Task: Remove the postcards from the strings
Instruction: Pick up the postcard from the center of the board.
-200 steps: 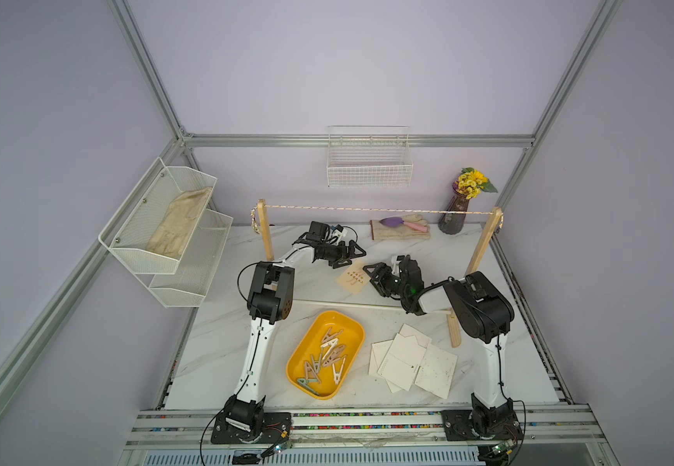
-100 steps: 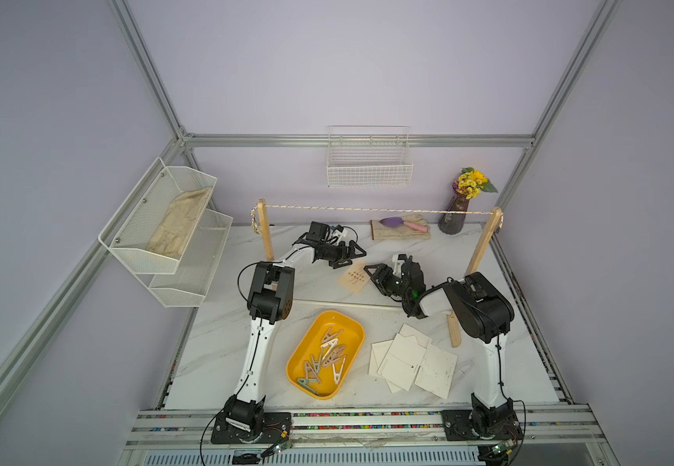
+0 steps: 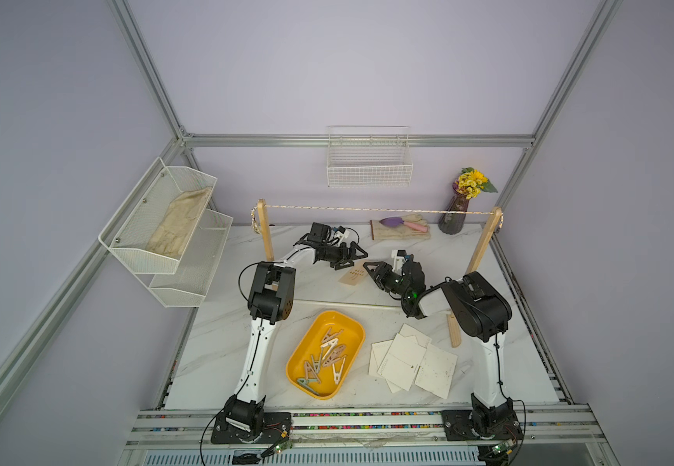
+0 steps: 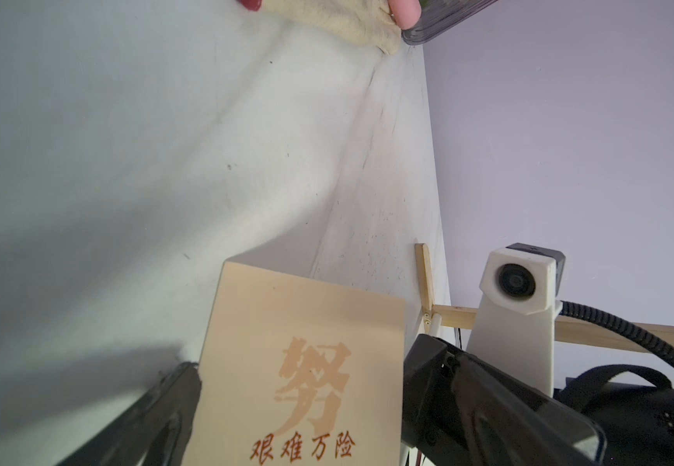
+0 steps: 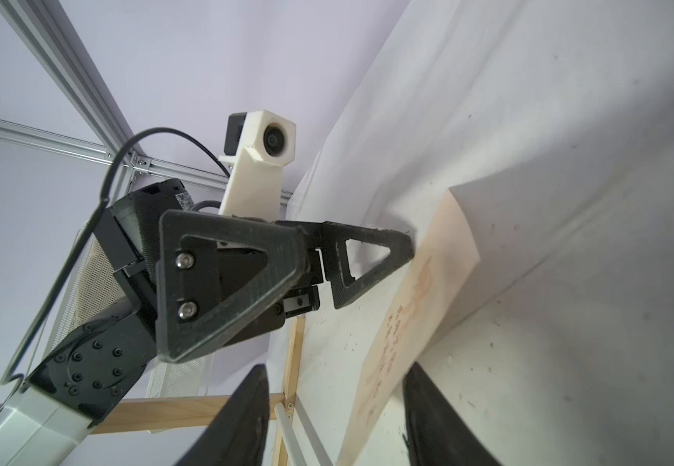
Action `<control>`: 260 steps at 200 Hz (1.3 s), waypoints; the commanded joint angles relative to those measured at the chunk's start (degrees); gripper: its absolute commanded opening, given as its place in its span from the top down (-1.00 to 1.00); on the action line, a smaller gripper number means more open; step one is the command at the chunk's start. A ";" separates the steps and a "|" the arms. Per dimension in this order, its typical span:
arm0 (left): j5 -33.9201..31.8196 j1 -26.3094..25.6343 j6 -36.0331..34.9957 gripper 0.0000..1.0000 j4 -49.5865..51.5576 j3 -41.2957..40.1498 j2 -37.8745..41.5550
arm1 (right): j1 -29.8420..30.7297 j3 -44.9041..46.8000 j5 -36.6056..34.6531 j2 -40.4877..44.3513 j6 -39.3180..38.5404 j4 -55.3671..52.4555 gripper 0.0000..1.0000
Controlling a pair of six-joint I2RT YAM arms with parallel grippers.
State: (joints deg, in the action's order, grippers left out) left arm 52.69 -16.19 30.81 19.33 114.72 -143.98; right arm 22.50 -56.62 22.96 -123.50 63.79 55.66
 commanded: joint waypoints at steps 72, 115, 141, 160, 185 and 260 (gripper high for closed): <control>-2.94 -0.69 -0.04 -0.99 4.91 -2.93 -0.20 | 0.01 -3.19 -0.20 0.15 -4.29 -11.99 0.42; -3.43 -0.73 0.08 -0.99 3.80 -3.08 1.68 | 0.08 -3.14 -0.47 1.50 -4.55 -12.74 0.71; -4.56 -0.69 0.00 -1.00 2.24 -4.33 4.39 | 0.01 -2.75 -0.29 2.79 -4.29 -11.36 0.88; -5.11 -0.74 0.11 -1.00 0.82 -5.63 6.85 | 0.00 -1.81 -0.20 4.32 -4.29 -9.47 1.00; -5.94 -0.87 0.30 -1.00 -2.20 -8.53 11.12 | 0.05 0.72 -0.25 7.87 -4.46 -6.55 1.00; -4.36 -0.87 6.97 -0.99 -28.84 -27.60 30.42 | 0.13 12.35 2.34 26.20 -8.32 -20.24 1.00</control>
State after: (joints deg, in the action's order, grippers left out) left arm 46.48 -16.93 34.06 5.69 93.14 -122.08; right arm 22.50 -48.01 24.08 -103.77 58.50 43.40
